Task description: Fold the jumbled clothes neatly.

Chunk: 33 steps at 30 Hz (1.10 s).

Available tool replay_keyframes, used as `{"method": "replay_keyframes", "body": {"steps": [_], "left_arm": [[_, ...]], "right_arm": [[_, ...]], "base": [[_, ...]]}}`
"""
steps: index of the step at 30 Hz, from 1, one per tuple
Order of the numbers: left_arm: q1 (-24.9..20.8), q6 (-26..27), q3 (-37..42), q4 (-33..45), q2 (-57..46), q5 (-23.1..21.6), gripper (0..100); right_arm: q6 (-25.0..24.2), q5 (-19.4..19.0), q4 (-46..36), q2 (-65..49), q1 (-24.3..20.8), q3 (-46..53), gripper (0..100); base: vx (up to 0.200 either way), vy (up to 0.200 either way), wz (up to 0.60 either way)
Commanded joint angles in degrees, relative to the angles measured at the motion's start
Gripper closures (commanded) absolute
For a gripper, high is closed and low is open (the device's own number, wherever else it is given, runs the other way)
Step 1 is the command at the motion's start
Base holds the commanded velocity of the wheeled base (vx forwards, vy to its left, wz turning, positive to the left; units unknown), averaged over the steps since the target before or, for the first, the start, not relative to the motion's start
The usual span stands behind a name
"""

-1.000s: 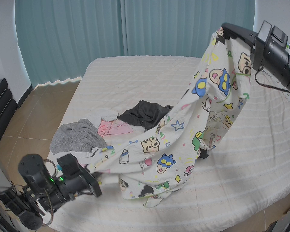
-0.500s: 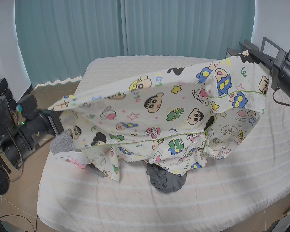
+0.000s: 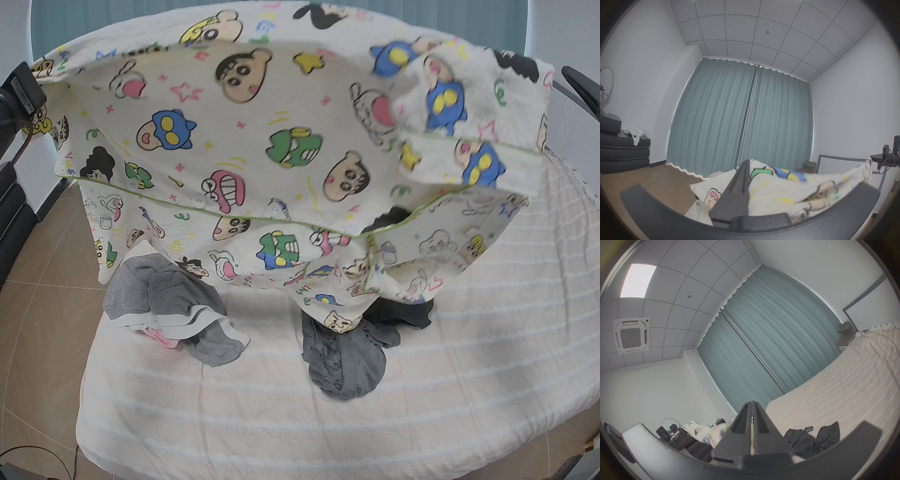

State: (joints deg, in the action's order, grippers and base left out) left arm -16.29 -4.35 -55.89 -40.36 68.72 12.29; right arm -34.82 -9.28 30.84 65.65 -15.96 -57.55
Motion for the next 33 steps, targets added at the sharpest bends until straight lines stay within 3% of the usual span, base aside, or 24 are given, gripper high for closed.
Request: {"method": "replay_keyframes", "body": {"steps": [1, 4, 9, 15, 20, 25, 33], "left_arm": [[-0.2, 0.0, 10.6, 1.3, -6.0, 0.4, 100], [-1.7, -0.3, 13.1, 1.3, -6.7, 0.5, 100], [-4.7, 0.1, 12.5, 2.4, -6.6, 0.8, 100], [-10.2, 0.8, 2.7, 9.3, -3.5, 3.2, 100], [-13.9, 0.9, -5.5, 13.7, 1.1, 7.1, 100], [-16.0, 0.1, -9.8, 14.0, 4.5, 7.4, 100], [-18.7, -6.3, -22.7, 15.3, 12.3, 10.7, 100]], "right_arm": [[-0.4, -1.4, -0.3, -2.5, 0.0, 6.0, 100], [-2.0, -1.6, -0.3, -2.5, -0.7, 7.9, 100], [-7.2, -4.2, -1.0, -2.5, -7.5, 15.7, 100], [-7.1, -5.7, -0.8, 1.5, -14.7, 26.7, 100], [-4.6, -5.7, -0.7, 6.4, -16.9, 27.7, 100], [-3.2, -5.7, -0.7, 8.9, -19.2, 28.0, 100], [0.7, -5.3, -0.1, 18.8, -24.5, 27.6, 100]], "base": [[0.000, 0.000, 0.00], [0.000, 0.000, 0.00], [0.000, 0.000, 0.00], [0.000, 0.000, 0.00], [0.000, 0.000, 0.00], [0.000, 0.000, 0.00], [0.000, 0.000, 0.00]]}}
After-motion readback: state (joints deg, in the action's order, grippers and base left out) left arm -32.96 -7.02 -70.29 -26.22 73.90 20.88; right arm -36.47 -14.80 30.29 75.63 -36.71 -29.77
